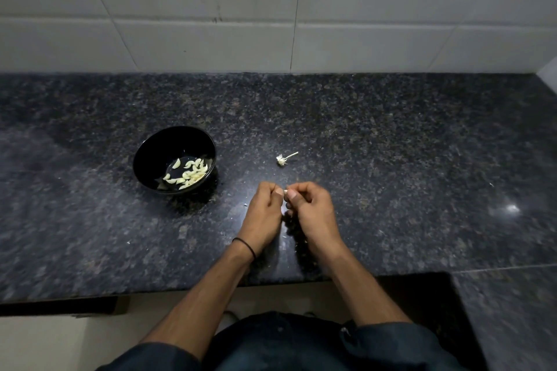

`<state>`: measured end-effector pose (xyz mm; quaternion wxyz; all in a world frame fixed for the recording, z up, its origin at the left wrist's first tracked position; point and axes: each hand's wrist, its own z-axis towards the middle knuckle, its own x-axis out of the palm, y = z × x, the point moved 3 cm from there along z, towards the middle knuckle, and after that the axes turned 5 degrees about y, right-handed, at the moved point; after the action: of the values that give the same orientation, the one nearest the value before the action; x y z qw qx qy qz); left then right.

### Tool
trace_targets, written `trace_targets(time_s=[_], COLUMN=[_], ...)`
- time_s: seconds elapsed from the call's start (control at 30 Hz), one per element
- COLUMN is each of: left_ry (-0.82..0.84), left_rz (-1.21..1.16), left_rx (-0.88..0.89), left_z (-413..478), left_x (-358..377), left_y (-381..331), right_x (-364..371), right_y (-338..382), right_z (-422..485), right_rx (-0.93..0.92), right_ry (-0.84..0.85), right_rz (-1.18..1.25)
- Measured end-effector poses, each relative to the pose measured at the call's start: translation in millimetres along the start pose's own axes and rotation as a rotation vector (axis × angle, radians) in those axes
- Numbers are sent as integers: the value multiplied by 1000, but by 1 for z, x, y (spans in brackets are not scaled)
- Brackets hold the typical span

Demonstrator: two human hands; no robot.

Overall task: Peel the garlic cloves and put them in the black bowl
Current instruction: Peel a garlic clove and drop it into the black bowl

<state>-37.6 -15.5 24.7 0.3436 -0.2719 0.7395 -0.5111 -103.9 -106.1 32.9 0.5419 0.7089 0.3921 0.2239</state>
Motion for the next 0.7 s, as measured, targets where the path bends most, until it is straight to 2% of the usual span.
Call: trace_targets(time_s=[0.23, 0.3, 0.7], left_ry=[80, 72, 21], left_rz=[-213, -203, 71], left_rx=[-10, -11, 24], left_z=[3, 4, 14], left_x=[7, 7, 4], left_y=[6, 9, 22], right_x=[3, 2, -10], right_y=[-2, -2, -12], right_z=[2, 7, 12], right_rx=[170, 191, 68], right_ry=[38, 26, -33], right_rz=[406, 502, 201])
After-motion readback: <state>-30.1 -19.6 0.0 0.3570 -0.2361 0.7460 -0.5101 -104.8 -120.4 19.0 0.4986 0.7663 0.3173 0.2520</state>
